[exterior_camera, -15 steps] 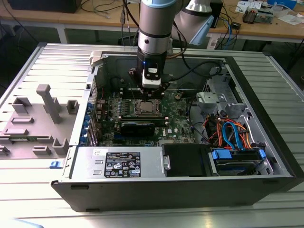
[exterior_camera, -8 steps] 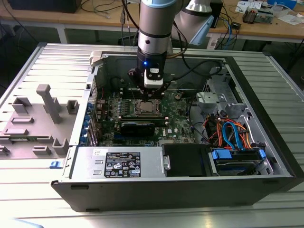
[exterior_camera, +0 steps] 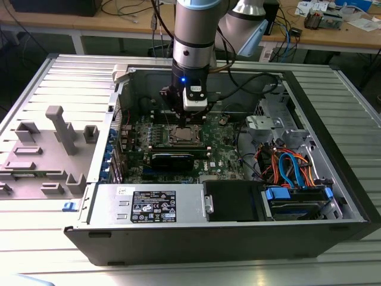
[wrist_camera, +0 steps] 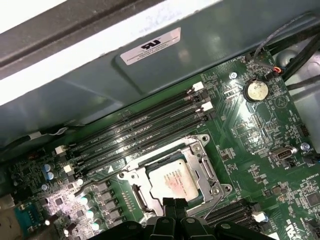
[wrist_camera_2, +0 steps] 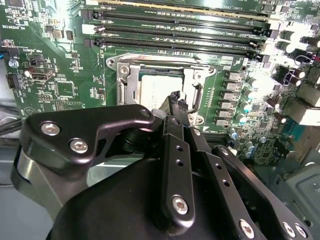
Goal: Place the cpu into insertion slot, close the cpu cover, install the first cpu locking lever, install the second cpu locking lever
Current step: 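Install the first cpu locking lever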
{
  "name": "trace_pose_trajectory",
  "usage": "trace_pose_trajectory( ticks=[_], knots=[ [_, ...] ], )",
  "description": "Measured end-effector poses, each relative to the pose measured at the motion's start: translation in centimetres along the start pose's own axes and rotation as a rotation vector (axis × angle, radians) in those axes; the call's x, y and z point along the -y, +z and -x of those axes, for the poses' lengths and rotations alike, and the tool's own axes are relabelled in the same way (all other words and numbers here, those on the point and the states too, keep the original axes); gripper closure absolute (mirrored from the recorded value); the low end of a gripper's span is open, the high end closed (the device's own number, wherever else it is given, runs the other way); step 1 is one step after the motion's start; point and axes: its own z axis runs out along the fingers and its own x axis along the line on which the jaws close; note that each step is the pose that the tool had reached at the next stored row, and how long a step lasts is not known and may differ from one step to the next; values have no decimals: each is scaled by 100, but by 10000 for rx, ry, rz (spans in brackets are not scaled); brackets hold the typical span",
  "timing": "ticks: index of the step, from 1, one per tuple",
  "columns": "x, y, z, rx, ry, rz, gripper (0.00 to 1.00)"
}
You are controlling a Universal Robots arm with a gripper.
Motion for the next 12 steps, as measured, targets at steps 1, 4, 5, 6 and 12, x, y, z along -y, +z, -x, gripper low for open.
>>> trace_pose_trajectory(
  ticks=[1, 4, 5, 6, 12],
  knots=[
    [0, 0, 0, 2, -45, -1, 89],
    [1, 0, 0, 10, -340, -12, 89],
    [1, 0, 0, 13, -406, -15, 89],
    [0, 1, 0, 14, -453, -16, 89],
    [0, 0, 0, 31, -1001, -37, 89]
  ],
)
